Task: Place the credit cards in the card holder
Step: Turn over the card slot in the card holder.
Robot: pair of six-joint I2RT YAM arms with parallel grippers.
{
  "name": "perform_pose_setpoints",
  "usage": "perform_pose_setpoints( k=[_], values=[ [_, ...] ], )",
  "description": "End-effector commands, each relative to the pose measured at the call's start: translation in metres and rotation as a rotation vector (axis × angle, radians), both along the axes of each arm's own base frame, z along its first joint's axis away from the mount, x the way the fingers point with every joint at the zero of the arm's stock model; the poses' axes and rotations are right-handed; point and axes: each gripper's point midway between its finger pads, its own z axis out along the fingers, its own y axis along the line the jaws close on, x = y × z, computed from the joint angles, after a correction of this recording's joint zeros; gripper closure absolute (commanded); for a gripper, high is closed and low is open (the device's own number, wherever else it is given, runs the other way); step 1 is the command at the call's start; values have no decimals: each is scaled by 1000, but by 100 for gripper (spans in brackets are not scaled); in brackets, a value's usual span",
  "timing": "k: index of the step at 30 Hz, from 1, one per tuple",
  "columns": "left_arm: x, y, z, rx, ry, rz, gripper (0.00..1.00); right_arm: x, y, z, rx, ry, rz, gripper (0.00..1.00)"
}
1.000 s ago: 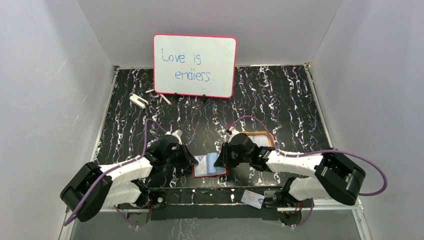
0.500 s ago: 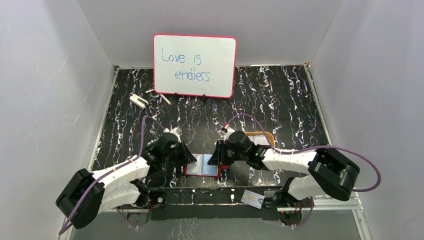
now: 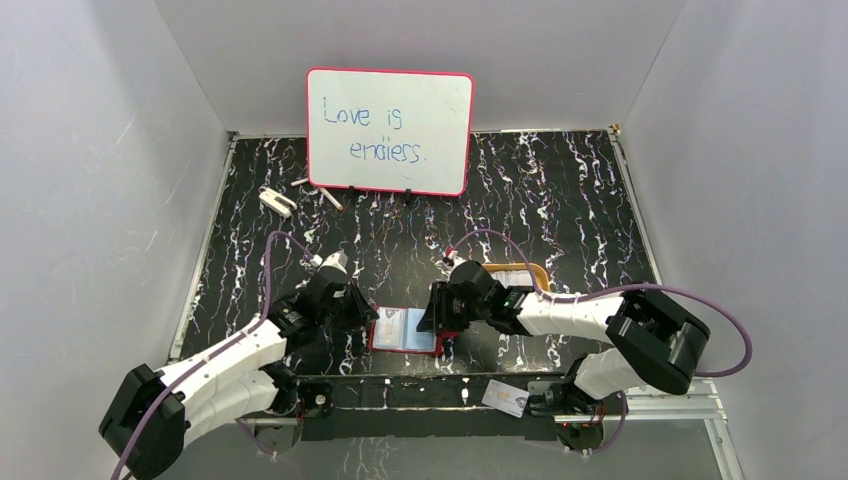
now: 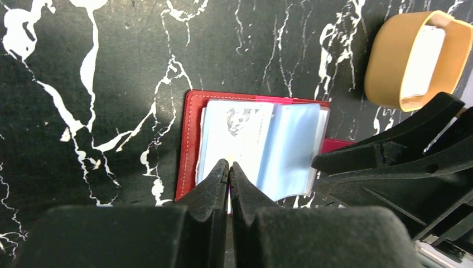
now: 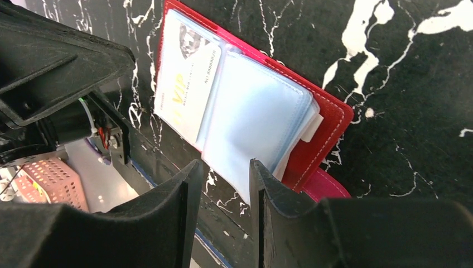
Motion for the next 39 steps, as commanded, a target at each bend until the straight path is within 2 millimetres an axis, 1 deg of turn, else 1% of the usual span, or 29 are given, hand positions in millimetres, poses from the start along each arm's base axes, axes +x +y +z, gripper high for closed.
perform_pose_setpoints(
  k=[1, 4, 8, 10, 15, 27, 29, 35, 39],
  values=[
    [-6, 11, -15, 77, 50, 12, 97, 4, -1, -1, -22, 9, -28, 54],
    [-9, 13, -26, 108, 89, 11, 96, 4, -3, -3, -42, 12, -31, 52],
    [-11, 15, -35, 133, 116, 8, 94, 4, -9, -8, -73, 15, -46, 50],
    [-17, 10, -39, 115, 145, -19, 94, 4, -9, -9, -72, 17, -44, 50],
    [-23, 6, -48, 101, 185, -38, 97, 2, -7, -12, -65, 25, -38, 50],
    [-30, -5, -51, 22, 203, -46, 98, 1, 4, -8, 25, 41, -43, 52],
    [-32, -5, -51, 18, 205, -47, 98, 2, 5, -4, 59, 34, -60, 52],
    [-32, -6, -50, 6, 199, -47, 98, 13, 5, 18, 150, -32, -123, 52],
    [-32, -6, -50, 4, 198, -49, 98, 14, 5, 27, 197, -57, -129, 52]
  ],
)
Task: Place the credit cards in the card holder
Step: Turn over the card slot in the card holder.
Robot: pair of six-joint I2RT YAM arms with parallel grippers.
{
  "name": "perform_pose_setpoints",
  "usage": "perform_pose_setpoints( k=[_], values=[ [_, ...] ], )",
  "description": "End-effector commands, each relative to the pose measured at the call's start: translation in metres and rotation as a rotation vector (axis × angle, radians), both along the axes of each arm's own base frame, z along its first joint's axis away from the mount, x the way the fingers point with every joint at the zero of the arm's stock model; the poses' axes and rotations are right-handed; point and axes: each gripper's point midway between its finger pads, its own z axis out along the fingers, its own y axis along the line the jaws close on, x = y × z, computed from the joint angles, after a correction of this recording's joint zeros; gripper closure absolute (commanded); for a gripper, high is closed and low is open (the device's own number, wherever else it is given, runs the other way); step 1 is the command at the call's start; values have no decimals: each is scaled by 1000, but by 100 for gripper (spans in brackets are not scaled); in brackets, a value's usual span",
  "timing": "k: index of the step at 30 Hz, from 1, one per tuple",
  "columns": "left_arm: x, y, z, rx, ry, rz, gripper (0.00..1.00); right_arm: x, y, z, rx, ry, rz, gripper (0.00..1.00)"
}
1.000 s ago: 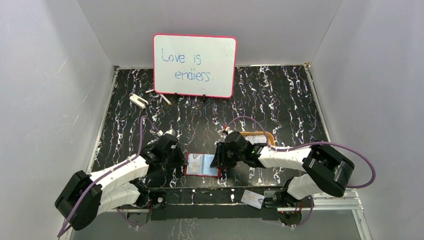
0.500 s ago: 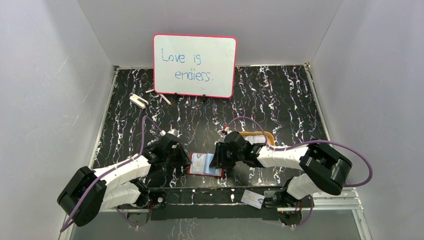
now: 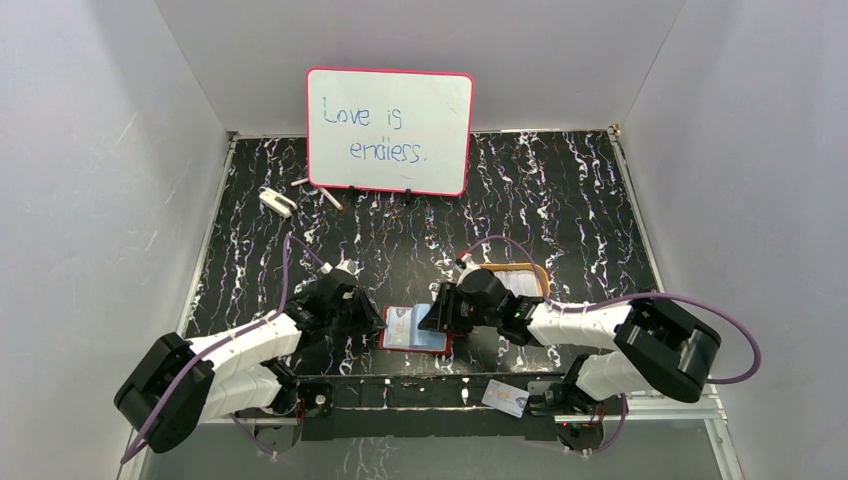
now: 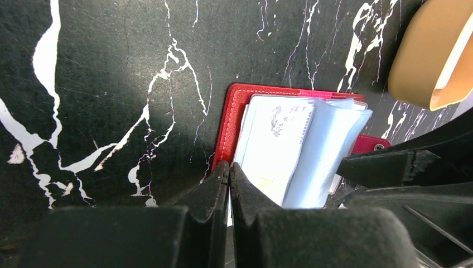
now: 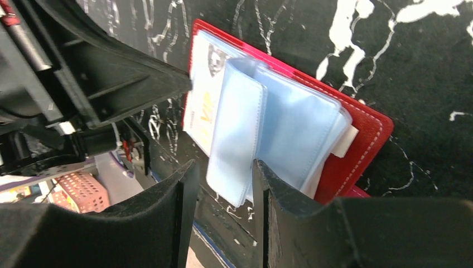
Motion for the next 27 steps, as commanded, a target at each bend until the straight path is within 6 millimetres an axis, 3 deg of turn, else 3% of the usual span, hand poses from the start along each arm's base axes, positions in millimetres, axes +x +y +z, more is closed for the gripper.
perform_pose_setpoints(
  k=[1, 14, 27],
  values=[
    [-21, 7, -15, 33, 74, -32, 98, 13, 13, 31, 131, -78, -32, 52],
    [-14, 7, -3, 39, 35, -31, 98, 11, 23, 28, 135, -65, 11, 54],
    [8, 10, 45, 35, -117, 2, 91, 14, 40, 50, 158, -122, 94, 52]
  ],
)
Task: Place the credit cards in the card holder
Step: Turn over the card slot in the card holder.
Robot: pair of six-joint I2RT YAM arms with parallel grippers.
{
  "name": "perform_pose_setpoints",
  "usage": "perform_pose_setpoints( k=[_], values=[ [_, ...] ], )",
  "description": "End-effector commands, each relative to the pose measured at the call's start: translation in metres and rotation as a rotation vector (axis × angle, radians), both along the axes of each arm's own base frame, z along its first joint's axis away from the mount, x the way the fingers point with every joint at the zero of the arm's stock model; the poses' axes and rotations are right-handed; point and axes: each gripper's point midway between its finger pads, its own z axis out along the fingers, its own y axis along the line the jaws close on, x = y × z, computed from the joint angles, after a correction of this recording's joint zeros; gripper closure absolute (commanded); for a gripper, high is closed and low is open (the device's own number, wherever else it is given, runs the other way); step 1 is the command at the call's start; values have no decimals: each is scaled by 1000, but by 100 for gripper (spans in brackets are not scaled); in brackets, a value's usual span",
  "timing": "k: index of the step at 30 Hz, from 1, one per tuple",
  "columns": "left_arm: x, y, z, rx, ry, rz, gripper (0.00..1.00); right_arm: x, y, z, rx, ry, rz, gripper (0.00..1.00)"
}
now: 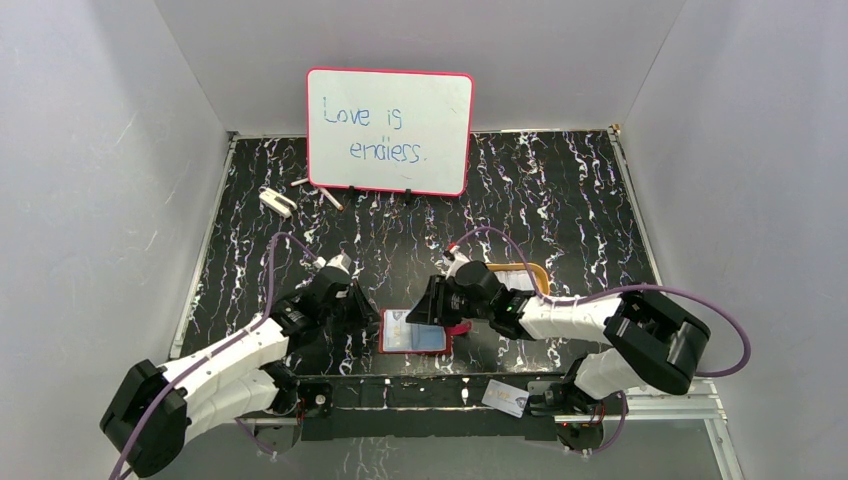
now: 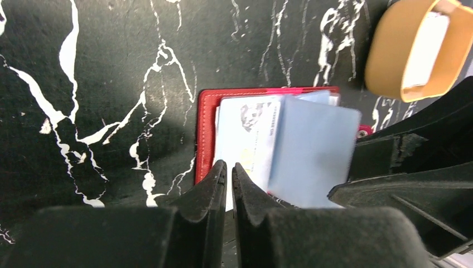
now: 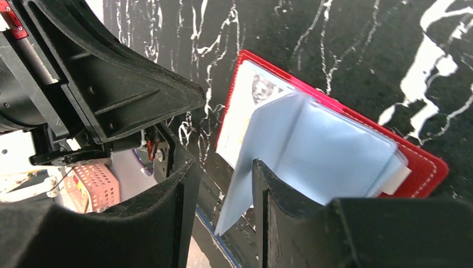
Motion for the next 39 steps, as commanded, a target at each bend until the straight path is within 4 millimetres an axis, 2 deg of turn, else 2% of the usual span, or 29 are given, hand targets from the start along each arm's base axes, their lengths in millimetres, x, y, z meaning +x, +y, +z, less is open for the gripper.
perform_pose_setpoints(
  k=[1, 6, 12, 18, 20, 23, 26, 29, 31, 35, 37, 39],
  values=[
    [9, 0, 23, 0, -65, 1, 90, 6, 17, 30, 78, -72, 50, 52],
    [11, 1, 28, 3, -75, 14, 84, 2, 29, 28, 94, -56, 111, 54],
    [18, 27, 38, 79, -116, 127, 87, 0, 40, 14, 74, -12, 154, 61],
    [22, 38, 59, 65, -192, 171, 87, 1, 49, -1, 10, 15, 192, 65],
    [23, 38, 63, 71, -199, 168, 87, 0, 50, -2, -2, 10, 205, 63],
    [25, 37, 66, 84, -205, 156, 87, -1, 52, -5, -26, 6, 229, 54],
    [28, 36, 71, 89, -215, 148, 87, -1, 55, -2, -22, -2, 240, 50],
    [29, 35, 73, 90, -221, 148, 87, -2, 61, 6, 7, -10, 261, 49],
    [29, 35, 75, 87, -225, 146, 87, -1, 63, 18, 34, -31, 261, 49],
    [30, 33, 79, 78, -235, 140, 86, 5, 49, 58, 47, -120, 205, 49],
    [32, 29, 81, 68, -244, 123, 86, 7, 30, 67, -6, -157, 165, 49],
    [31, 19, 85, 36, -259, 69, 84, 2, 1, 65, -90, -156, 128, 49]
  ],
)
